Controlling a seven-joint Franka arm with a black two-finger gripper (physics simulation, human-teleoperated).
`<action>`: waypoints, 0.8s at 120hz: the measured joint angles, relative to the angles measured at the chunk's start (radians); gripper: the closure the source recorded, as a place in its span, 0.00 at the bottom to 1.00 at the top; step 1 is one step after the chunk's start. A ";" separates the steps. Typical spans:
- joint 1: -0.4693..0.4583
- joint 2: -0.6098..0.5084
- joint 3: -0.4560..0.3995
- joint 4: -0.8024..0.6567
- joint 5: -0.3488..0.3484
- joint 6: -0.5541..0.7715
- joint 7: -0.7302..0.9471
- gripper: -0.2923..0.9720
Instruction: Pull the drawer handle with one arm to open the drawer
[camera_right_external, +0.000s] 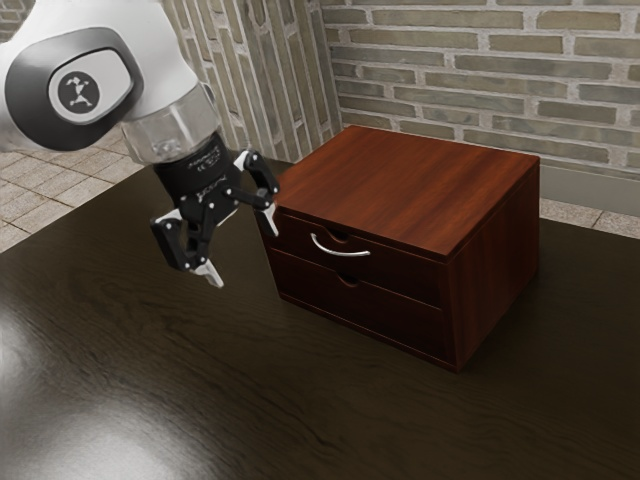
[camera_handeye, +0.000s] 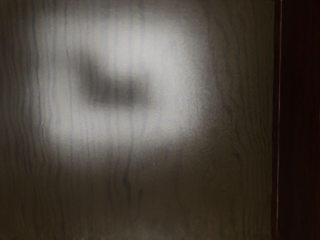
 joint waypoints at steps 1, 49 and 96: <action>0.000 -0.001 0.001 -0.002 -0.002 -0.003 -0.001 0.23; -0.009 0.048 0.003 -0.048 0.060 0.042 -0.044 0.23; 0.034 0.158 -0.012 0.010 0.071 0.178 0.000 0.23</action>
